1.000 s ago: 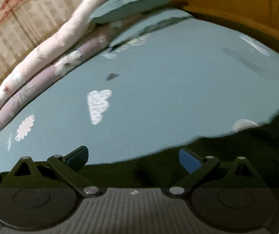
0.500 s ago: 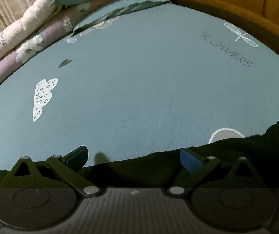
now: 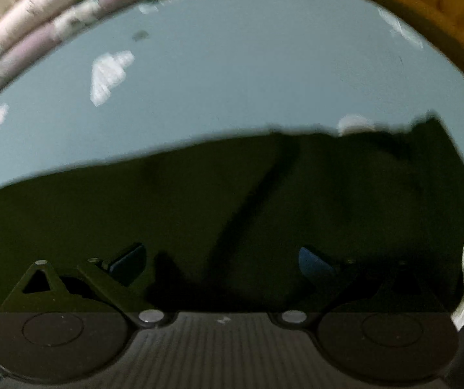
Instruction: Fold clothes
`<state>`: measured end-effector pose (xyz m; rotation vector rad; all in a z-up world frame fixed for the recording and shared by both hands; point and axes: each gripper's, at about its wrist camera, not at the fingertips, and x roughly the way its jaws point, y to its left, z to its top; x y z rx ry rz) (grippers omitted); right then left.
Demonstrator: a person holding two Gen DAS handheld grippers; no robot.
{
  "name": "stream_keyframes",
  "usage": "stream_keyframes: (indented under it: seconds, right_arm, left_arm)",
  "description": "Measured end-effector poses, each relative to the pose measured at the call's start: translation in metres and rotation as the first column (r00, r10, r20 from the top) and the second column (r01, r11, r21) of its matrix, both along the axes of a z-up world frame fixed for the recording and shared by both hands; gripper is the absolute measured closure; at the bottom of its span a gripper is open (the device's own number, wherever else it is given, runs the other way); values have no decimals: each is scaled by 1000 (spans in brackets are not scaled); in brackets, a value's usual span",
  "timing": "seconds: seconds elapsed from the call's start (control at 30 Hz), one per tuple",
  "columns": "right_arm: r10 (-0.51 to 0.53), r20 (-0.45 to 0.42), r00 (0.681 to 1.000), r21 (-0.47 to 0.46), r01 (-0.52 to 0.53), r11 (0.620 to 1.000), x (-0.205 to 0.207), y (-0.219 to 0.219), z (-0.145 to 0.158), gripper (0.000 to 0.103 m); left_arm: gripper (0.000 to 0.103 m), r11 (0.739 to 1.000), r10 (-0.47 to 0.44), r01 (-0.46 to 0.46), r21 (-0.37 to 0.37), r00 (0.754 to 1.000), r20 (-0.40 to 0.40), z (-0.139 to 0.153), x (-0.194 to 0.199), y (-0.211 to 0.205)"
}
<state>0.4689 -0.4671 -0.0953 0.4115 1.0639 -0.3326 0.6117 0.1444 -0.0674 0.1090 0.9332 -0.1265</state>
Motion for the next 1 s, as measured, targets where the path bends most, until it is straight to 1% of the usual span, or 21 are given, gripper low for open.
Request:
stream_keyframes:
  seconds: [0.07,0.17,0.2,0.23,0.27,0.3,0.37,0.4,0.43,0.5,0.53,0.63,0.7,0.73,0.8,0.87,0.93,1.0]
  right_arm:
    - [8,13,1000,-25,-8,1000,-3,4,-4,0]
    - [-2,19,1000,-30,2,1000,-3,6,-5,0]
    - [-11,24,1000,-25,12,1000,-3,5,-5,0]
    - [-17,27,999,-22,18,1000,-1,3,-5,0]
    - [-22,29,999,-19,23,1000,0,3,-5,0]
    - [-22,29,999,-20,23,1000,2,2,-7,0]
    - [-15,30,999,-28,16,999,2,4,-8,0]
    - [-12,31,999,-32,13,999,2,5,-8,0]
    - [-8,34,999,-35,9,999,0,4,-8,0]
    - [0,41,999,-42,1,999,-3,3,-9,0]
    - [3,43,999,-45,-1,999,-4,4,-9,0]
    - [12,40,999,-65,-10,998,-6,4,-9,0]
    - [19,33,999,-84,-16,996,-5,7,-10,0]
    - [23,29,999,-94,-20,995,-4,8,-11,0]
    - [23,28,999,-105,-20,994,-5,10,-11,0]
    - [22,31,999,-113,-18,993,-5,11,-11,0]
    - [24,37,999,-117,-19,993,-6,11,-12,0]
    - [31,43,999,-122,-25,992,-6,12,-12,0]
  left_arm:
    - [39,999,18,-18,-39,1000,-6,6,3,7]
    - [35,984,-29,29,-173,1000,6,18,6,12]
    - [34,980,-44,44,-194,999,6,17,8,11]
    - [34,982,-48,48,-181,999,3,15,11,9]
    - [34,990,-36,35,-140,999,-1,10,16,7]
    - [35,994,-17,17,-107,1000,-5,5,21,7]
    - [33,997,39,-39,-66,999,-9,-5,35,15]
    - [33,996,60,-61,-60,998,-12,-7,40,18]
    - [37,994,72,-73,-77,997,-15,-3,41,20]
    - [38,989,94,-95,-110,995,-23,3,44,25]
    - [38,988,87,-89,-123,996,-22,6,41,25]
    - [38,990,-17,18,-140,1000,6,16,14,7]
    - [35,984,-98,100,-147,995,15,19,-8,-7]
    - [35,980,-138,139,-139,990,16,19,-20,-16]
    - [35,978,-182,183,-98,983,11,13,-37,-30]
    - [35,979,-198,198,-50,980,2,4,-47,-37]
    - [35,981,-193,193,-19,981,-1,-3,-52,-36]
    - [33,986,-164,164,18,986,2,-6,-53,-32]
